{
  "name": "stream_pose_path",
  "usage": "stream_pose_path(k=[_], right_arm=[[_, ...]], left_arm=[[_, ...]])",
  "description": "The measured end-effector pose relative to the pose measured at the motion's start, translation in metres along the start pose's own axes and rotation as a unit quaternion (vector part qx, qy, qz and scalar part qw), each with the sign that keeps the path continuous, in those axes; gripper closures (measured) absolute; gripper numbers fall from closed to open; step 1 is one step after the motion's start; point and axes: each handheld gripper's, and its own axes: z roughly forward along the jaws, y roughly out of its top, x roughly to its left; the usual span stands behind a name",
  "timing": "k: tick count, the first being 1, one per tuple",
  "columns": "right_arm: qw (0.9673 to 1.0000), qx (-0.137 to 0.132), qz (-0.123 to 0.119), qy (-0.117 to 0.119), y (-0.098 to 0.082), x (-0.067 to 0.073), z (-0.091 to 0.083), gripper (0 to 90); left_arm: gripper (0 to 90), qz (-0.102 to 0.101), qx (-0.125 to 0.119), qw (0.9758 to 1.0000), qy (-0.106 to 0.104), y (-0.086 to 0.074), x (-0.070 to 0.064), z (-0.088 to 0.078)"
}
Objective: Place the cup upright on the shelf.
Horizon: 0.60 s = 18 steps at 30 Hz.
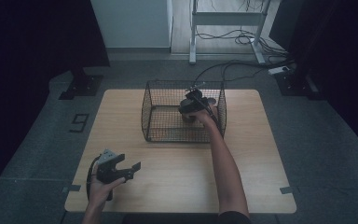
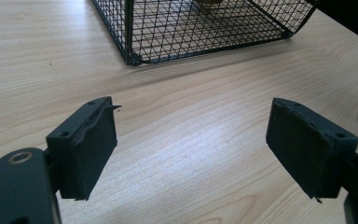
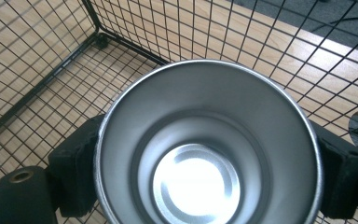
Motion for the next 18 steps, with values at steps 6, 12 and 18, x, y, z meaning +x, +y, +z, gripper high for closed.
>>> stream_pose_path(k=[6,12,18], right_arm=[[0.9999,0.011,-0.003,-0.004,-0.0015,-0.0005,0.0030,13.4],[0.9997,0.022,-0.002,-0.014,-0.0025,-0.0015,0.0053,13.3],[0.9995,0.029,-0.003,-0.013,-0.0034,-0.0028,0.0046,13.0]], left_arm=[[16.4,0.000,0.003,1.0000,0.000,-0.0005,0.0002,0.0016],[16.4,0.000,0.001,1.0000,-0.001,0.0000,-0.0004,0.0004],[16.4,-0.002,0.000,1.0000,-0.002,0.0003,-0.0005,-0.0002]])
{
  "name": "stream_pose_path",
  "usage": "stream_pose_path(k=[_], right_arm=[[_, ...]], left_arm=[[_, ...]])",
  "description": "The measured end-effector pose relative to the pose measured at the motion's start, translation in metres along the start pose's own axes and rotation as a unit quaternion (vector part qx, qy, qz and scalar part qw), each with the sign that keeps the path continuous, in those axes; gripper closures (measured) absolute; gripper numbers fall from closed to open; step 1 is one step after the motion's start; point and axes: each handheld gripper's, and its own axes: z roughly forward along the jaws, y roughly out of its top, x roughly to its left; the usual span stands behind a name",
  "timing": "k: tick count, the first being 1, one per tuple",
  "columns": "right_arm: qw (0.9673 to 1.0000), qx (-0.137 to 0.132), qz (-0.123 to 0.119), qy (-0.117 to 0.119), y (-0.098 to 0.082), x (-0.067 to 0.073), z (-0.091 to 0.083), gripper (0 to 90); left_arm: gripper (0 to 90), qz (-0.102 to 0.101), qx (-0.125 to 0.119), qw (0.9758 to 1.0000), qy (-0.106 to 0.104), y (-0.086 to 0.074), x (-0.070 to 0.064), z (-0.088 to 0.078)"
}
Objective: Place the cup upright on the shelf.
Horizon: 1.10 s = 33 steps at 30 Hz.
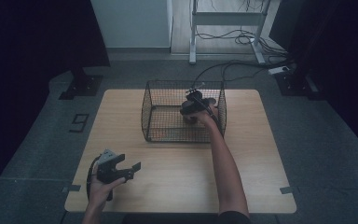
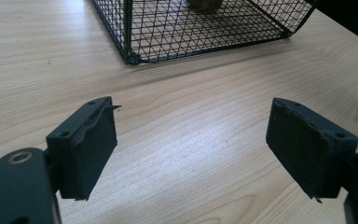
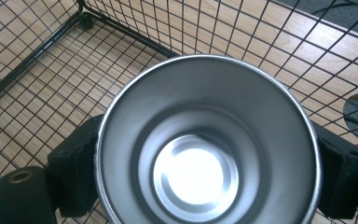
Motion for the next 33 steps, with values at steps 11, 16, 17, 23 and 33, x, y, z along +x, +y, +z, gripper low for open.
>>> stream_pose_path(k=[11,16,17,23,33], right_arm=[[0.9996,0.020,-0.011,-0.019,0.001,0.000,-0.001,10.6],[0.9998,0.003,-0.004,-0.017,0.004,-0.002,-0.006,3.0],[0.9998,0.003,-0.004,-0.017,0.004,-0.002,-0.006,3.0],[0.9992,-0.037,0.010,-0.011,0.006,-0.005,-0.024,2.7],[0.9956,-0.090,0.028,-0.002,0.009,-0.005,-0.054,6.5]], left_arm=[[16.2,-0.004,-0.001,1.0000,-0.006,0.001,0.000,-0.001],[16.2,-0.005,0.000,1.0000,-0.007,0.001,0.000,0.000],[16.2,-0.005,0.001,1.0000,-0.007,0.001,-0.001,-0.001],[16.0,-0.007,0.001,0.9999,-0.010,0.002,-0.001,-0.001],[16.0,-0.005,0.003,0.9999,-0.011,0.002,-0.005,0.003]])
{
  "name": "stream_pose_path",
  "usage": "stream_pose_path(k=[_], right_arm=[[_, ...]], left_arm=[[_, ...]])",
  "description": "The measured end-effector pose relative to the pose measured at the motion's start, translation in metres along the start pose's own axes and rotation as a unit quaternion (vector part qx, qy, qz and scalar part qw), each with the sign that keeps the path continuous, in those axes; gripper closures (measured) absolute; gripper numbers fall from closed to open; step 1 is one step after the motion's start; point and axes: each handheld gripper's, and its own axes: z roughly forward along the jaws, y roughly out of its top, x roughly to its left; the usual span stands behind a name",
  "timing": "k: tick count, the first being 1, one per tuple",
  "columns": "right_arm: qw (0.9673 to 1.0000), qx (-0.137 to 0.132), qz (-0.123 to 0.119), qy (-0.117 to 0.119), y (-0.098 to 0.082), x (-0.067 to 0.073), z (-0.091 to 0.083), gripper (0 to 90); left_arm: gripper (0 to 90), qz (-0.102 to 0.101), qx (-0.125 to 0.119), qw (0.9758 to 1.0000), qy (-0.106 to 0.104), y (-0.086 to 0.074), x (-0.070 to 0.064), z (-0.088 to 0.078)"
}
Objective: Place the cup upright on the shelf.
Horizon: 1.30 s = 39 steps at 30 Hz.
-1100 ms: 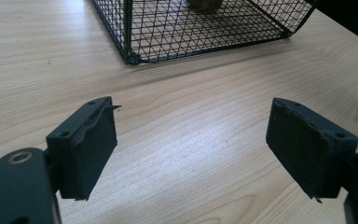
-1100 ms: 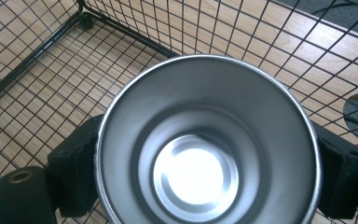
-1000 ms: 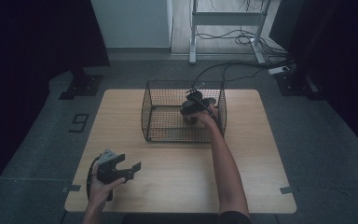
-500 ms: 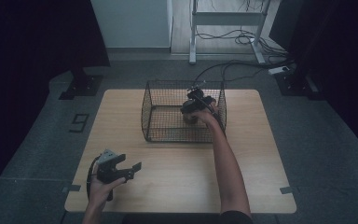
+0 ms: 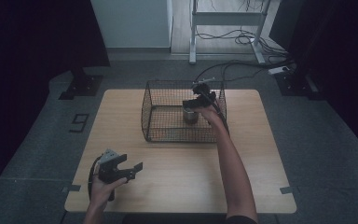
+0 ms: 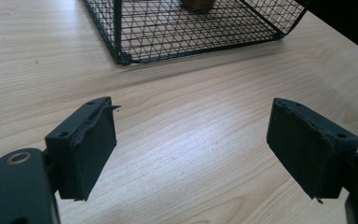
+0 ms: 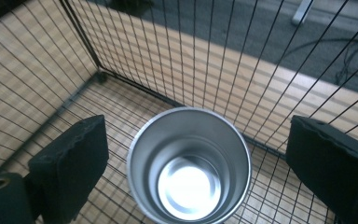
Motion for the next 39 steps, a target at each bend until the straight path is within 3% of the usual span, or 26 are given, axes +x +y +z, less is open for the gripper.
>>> stream_pose_path(k=[6,14,16,25,31,39], right_arm=[[0.9999,-0.011,0.002,0.012,0.001,0.006,-0.020,9.1],[0.9992,-0.034,0.005,0.022,-0.013,0.012,-0.050,13.2],[0.9987,-0.038,0.005,0.035,-0.017,0.014,-0.058,13.4],[0.9963,-0.065,-0.033,0.047,-0.040,0.033,-0.101,15.1],[0.9954,-0.070,-0.046,0.047,-0.056,0.031,-0.115,15.2],[0.9946,-0.084,-0.043,0.044,-0.093,0.021,-0.136,16.2]], left_arm=[[16.0,0.000,-0.001,1.0000,0.000,0.001,-0.001,0.000],[16.0,0.001,-0.001,1.0000,0.002,0.002,-0.004,0.000],[16.0,0.002,-0.001,1.0000,0.002,0.002,-0.004,0.000],[16.0,0.004,0.000,1.0000,0.006,0.002,-0.005,0.000],[16.0,0.012,0.004,0.9999,0.003,0.003,-0.009,0.002],[16.0,0.018,0.012,0.9998,0.002,0.002,-0.013,0.007]])
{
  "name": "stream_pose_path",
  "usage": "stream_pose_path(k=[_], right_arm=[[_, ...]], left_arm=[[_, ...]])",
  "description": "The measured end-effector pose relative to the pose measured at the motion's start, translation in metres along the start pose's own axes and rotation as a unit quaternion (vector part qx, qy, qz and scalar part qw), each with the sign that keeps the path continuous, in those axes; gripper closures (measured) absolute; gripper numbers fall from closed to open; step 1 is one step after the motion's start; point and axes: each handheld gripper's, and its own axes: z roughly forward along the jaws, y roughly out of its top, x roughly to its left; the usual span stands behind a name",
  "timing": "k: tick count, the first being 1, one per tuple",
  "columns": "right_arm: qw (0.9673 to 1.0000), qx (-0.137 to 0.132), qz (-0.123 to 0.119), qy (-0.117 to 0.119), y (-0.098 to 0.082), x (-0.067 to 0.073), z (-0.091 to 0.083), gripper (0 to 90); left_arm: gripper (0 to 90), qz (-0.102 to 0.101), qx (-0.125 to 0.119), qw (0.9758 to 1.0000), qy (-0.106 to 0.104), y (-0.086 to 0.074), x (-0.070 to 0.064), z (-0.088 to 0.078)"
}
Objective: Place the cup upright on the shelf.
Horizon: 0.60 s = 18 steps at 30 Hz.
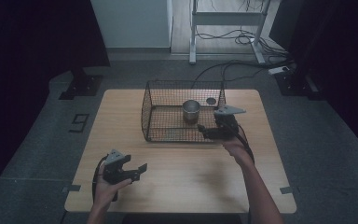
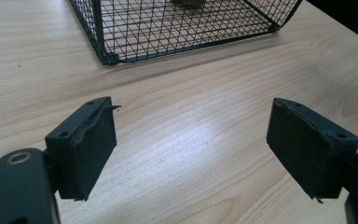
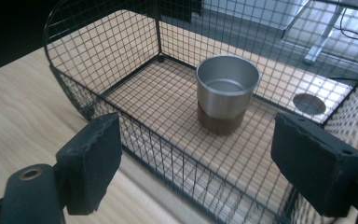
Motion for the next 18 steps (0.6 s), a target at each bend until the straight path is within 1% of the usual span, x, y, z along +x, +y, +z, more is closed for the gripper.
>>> stream_pose_path(k=[4,5,7,8,11,12,13,18], right_arm=[[0.9999,-0.012,0.001,-0.001,-0.019,-0.001,-0.015,16.8],[0.9999,-0.017,0.000,0.000,-0.030,-0.002,-0.021,17.0],[0.9998,-0.021,-0.001,-0.002,-0.041,-0.001,-0.027,17.0],[0.9998,-0.021,-0.001,-0.002,-0.041,-0.001,-0.027,17.0],[0.9997,-0.023,-0.004,-0.005,-0.060,-0.001,-0.033,17.3],[0.9998,-0.018,0.000,-0.009,-0.073,-0.002,-0.034,17.4],[0.9998,-0.018,0.000,-0.009,-0.073,-0.002,-0.034,17.4],[0.9997,-0.011,0.015,-0.014,-0.101,-0.009,-0.035,18.1]], left_arm=[[16.0,0.002,0.002,1.0000,-0.001,0.000,-0.001,0.002],[16.0,0.003,0.005,1.0000,0.000,-0.001,-0.002,0.003],[16.0,0.004,0.007,1.0000,0.000,-0.001,-0.002,0.004],[16.0,0.004,0.007,1.0000,0.000,-0.001,-0.002,0.004],[16.0,0.004,0.006,1.0000,0.000,-0.001,-0.002,0.004],[16.0,0.004,0.006,1.0000,0.000,-0.001,-0.002,0.003],[16.0,0.004,0.006,1.0000,0.000,-0.001,-0.002,0.003],[16.0,0.002,0.006,1.0000,0.002,-0.001,0.000,0.003]])
